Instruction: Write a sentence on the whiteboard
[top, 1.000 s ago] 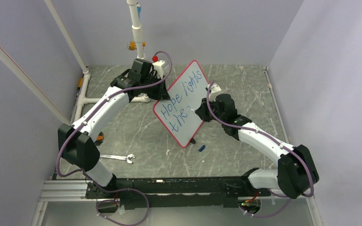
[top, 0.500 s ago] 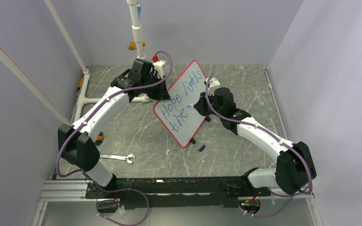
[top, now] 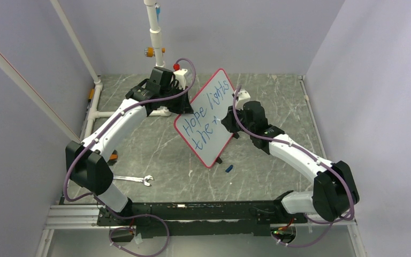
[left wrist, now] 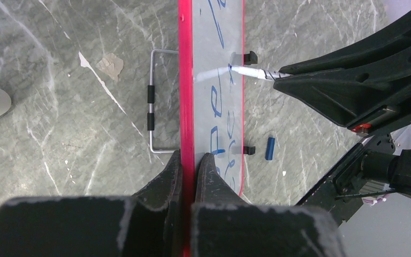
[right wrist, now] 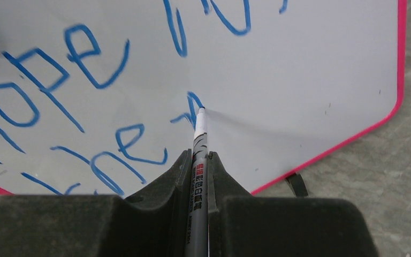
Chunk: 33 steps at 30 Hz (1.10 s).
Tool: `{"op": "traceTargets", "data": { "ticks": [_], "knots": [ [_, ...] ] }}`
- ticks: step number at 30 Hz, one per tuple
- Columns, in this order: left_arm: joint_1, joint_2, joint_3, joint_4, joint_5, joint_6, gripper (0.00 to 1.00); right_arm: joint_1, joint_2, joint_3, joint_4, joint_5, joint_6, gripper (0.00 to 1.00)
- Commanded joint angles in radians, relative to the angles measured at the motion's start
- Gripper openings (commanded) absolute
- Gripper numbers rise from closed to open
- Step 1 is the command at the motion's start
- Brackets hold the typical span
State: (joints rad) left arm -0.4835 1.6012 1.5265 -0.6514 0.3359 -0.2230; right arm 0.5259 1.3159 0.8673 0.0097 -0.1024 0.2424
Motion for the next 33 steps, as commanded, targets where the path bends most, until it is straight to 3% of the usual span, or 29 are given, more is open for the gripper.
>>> {"op": "traceTargets", "data": {
  "ticks": [1, 33],
  "knots": [
    [-0.013, 0.030, -0.020, -0.097, -0.230, 0.195, 0.00, 0.008, -0.012, -0.055, 0.024, 0.000, -0.001, 0.00],
    [-0.018, 0.033, -0.023, -0.099, -0.236, 0.198, 0.00, 0.007, 0.032, 0.121, -0.046, 0.042, -0.025, 0.00]
  ]
}}
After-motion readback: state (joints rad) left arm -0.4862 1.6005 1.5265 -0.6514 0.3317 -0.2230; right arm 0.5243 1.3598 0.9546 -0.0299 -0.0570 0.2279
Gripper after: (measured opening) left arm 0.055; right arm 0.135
